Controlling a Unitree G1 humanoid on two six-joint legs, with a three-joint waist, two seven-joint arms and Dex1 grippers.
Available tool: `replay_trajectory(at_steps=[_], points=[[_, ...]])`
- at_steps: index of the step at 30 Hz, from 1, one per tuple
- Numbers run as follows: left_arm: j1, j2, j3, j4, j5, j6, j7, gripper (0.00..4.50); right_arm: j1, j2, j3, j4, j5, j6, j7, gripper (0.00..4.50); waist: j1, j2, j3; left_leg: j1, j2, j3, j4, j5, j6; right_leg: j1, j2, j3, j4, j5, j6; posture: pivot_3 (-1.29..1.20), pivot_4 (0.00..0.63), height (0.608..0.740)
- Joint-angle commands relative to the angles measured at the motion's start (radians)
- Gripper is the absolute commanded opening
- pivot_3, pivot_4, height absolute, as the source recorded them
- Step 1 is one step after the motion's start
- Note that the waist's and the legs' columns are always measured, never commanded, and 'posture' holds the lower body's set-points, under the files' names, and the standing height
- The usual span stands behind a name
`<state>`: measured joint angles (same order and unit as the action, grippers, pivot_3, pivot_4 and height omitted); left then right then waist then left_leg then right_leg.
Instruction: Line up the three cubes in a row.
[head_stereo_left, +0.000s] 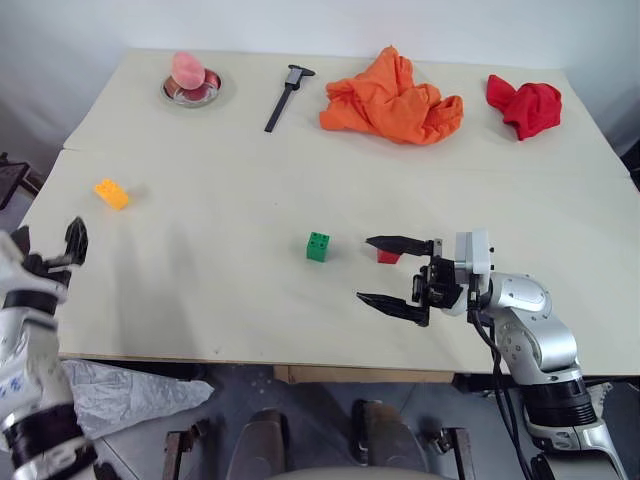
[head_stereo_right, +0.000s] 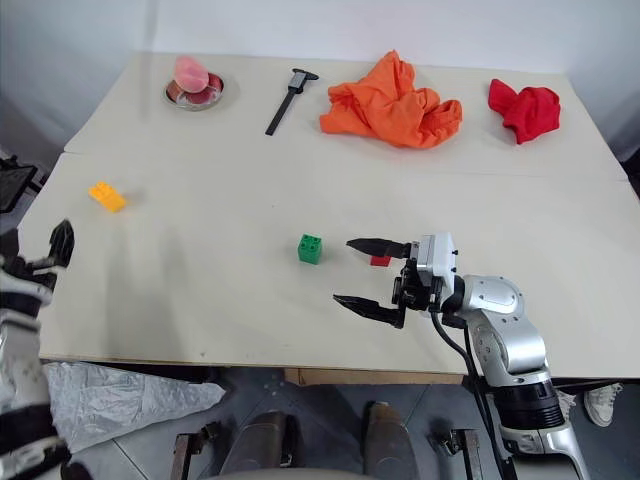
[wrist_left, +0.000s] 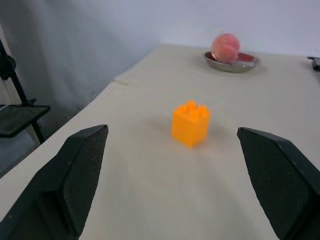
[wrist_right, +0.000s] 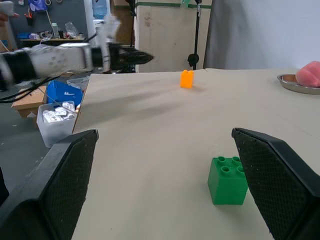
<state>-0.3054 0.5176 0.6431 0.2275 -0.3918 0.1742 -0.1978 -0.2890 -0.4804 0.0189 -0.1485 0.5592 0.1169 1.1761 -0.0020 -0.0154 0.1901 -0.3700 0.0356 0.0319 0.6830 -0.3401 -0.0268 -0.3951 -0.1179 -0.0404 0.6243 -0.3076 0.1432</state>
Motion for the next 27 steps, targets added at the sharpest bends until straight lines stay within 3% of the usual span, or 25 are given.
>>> replay_trajectory(at_steps=[1,9,24,27], points=[[-0.111,-0.023,-0.03,0.039,0.025,0.063,0.147,4.37,-0.012,-0.002,-0.003,-0.019,0.015,0.006,0.005,4.5,0.0,0.0,0.0,0.0,0.0,0.0,0.0,0.0,0.0,0.0,0.0,0.0,0.0,0.0,0.0,0.0,0.15,0.74],[-0.348,-0.079,-0.108,0.289,0.134,-0.003,0.364,4.37,-0.017,0.011,0.013,-0.025,0.015,0.021,-0.01,4.5,-0.001,-0.001,-0.001,-0.001,0.0,0.002,0.0,-0.001,-0.001,-0.002,0.0,-0.002,-0.002,0.0,0.0,0.0,0.15,0.74],[-0.546,-0.027,-0.168,0.714,0.173,-0.183,0.342,4.37,-0.002,0.008,0.004,-0.039,0.012,0.027,-0.038,4.5,0.002,-0.002,0.0,-0.001,0.0,0.004,0.0,-0.001,-0.001,-0.002,0.0,-0.002,-0.002,0.0,0.0,0.0,0.15,0.74],[-0.564,-0.021,-0.174,0.75,0.17,-0.207,0.341,3.83,0.0,0.008,0.002,-0.038,0.011,0.025,-0.044,4.5,0.001,-0.002,0.0,-0.001,0.0,0.004,0.0,-0.001,-0.001,-0.002,0.0,-0.002,-0.002,0.0,0.0,0.0,0.15,0.74]])
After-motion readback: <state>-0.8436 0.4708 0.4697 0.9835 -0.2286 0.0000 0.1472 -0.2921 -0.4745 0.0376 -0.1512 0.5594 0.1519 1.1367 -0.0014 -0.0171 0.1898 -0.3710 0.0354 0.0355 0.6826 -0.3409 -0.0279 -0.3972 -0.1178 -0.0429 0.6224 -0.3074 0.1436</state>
